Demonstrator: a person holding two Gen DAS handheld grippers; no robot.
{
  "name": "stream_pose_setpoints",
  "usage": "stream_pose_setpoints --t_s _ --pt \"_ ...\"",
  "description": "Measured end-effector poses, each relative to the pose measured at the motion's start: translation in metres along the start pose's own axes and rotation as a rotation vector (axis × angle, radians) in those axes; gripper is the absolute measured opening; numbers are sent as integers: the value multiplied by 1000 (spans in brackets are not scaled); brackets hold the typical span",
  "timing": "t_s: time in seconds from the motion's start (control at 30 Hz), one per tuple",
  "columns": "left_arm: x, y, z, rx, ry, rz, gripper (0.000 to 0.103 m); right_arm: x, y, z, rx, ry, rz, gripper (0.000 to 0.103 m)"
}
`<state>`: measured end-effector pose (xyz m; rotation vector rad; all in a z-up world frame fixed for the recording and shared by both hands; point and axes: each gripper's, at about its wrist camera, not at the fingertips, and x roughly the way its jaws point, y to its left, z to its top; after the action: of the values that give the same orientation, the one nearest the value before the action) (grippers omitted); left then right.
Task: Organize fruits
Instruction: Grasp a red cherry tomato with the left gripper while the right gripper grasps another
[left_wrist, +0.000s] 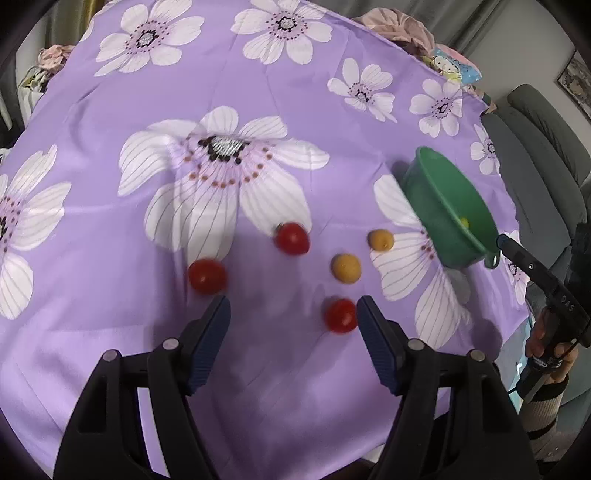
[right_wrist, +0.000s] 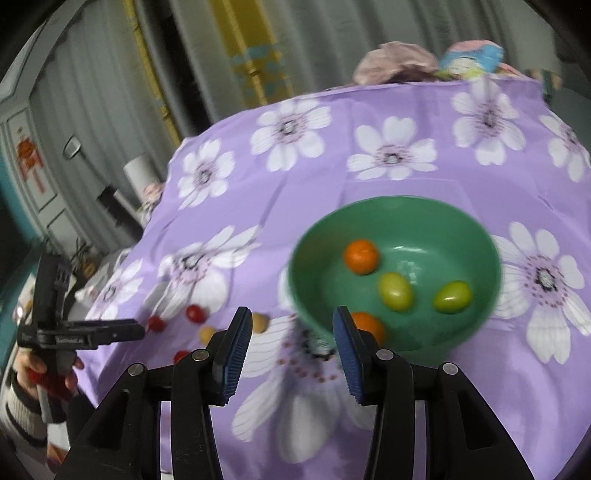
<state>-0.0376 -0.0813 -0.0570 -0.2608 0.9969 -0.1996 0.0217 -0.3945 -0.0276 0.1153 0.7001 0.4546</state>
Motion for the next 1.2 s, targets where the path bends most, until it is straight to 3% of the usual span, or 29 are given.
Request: stream_pose_setpoints --t_s 0.4,0.57,0.83,1.2 --pt "8 -2 -18 16 47 -93 69 42 57 -28 -142 185 133 46" --pt "16 -11 -23 70 64 -77 69 58 81 -51 -231 285 162 46" --pt "31 -24 -21 115 74 -80 67 72 100 -66 -316 345 185 46" --pt "59 -41 -13 181 81 -54 47 79 97 -73 -298 363 175 46"
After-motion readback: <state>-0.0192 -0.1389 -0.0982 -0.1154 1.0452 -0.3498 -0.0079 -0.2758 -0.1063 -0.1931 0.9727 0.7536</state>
